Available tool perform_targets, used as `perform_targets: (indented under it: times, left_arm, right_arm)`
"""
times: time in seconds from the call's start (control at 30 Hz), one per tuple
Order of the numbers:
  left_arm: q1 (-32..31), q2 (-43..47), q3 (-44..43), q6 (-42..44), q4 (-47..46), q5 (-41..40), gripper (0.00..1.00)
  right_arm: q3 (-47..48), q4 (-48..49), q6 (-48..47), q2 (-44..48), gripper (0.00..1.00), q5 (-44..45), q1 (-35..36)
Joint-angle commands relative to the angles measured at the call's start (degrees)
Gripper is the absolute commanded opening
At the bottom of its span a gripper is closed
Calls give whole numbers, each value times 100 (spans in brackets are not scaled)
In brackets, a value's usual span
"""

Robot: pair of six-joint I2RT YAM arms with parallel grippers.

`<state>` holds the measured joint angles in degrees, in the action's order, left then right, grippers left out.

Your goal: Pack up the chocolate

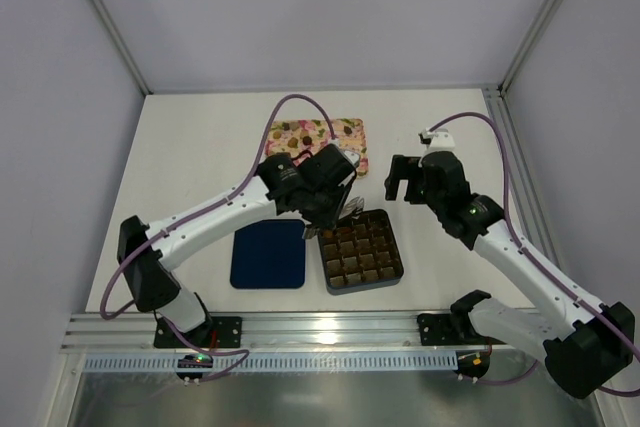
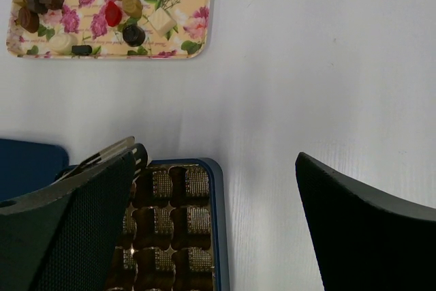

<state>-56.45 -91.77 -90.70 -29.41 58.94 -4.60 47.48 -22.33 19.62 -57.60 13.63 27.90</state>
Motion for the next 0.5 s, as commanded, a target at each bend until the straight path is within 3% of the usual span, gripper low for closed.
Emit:
perform_targets:
  times: [0.0,0.47]
  left_arm:
    - [-121,335,192,-170,-189,91,29]
    - [-385,300,263,-206,-295,117,29]
  right_arm:
    - [121,115,-37,162,100,131,-39]
    - [24,123,7,197,100,123,-57]
